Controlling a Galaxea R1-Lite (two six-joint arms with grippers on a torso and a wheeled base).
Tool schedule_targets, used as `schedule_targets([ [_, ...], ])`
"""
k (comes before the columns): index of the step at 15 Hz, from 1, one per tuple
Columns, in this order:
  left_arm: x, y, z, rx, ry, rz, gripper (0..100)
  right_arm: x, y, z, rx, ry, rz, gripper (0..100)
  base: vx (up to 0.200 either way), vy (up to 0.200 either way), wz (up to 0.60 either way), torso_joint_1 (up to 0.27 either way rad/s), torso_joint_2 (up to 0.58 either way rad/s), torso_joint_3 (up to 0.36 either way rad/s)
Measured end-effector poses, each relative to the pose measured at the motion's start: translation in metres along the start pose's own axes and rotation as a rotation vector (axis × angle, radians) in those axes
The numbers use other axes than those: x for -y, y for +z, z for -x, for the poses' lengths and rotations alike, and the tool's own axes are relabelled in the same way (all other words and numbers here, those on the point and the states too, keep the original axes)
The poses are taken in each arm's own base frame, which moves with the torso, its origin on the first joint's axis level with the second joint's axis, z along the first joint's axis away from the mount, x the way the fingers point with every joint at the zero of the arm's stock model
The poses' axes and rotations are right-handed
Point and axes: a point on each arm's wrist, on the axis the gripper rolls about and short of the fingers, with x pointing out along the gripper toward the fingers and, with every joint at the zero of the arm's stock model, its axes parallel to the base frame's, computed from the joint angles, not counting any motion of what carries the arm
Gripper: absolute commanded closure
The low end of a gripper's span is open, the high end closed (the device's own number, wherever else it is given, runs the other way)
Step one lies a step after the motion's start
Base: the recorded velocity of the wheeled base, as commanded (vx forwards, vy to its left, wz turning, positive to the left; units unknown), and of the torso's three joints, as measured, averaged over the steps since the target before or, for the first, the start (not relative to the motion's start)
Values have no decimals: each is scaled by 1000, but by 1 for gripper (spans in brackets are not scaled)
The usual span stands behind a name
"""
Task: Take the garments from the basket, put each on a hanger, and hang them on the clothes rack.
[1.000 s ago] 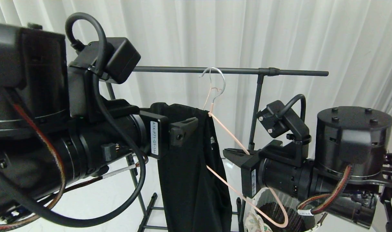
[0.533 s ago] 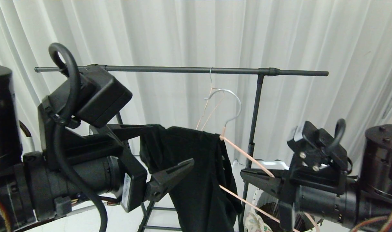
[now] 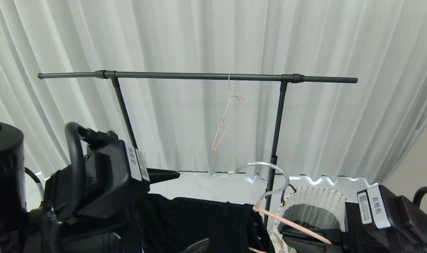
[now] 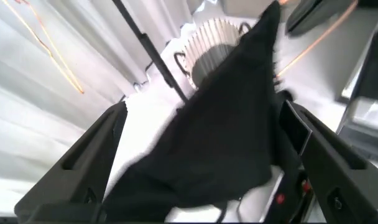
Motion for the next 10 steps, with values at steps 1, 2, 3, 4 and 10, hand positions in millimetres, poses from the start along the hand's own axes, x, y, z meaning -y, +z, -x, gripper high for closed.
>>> schedule_targets([
  [1, 1, -3, 0, -8, -3, -1, 0, -4, -1, 1, 1, 19, 5, 100, 0, 0, 0, 0, 0, 0],
  [2, 3, -7, -1, -22, -14, -3, 0, -8, 0, 1, 4, 34, 11, 100, 0, 0, 0, 0, 0, 0],
  [3, 5, -10, -2, -31, -23, -4, 0, -9, 0, 2, 8, 43, 18, 100, 0, 0, 0, 0, 0, 0],
  [4, 7, -13, -2, -40, -30, -5, 0, -12, 1, 2, 11, 54, 28, 100, 0, 0, 0, 0, 0, 0],
  [10, 22, -29, -4, -68, -151, -20, 100, -22, 5, 2, 28, 104, 52, 100, 0, 0, 0, 0, 0, 0],
])
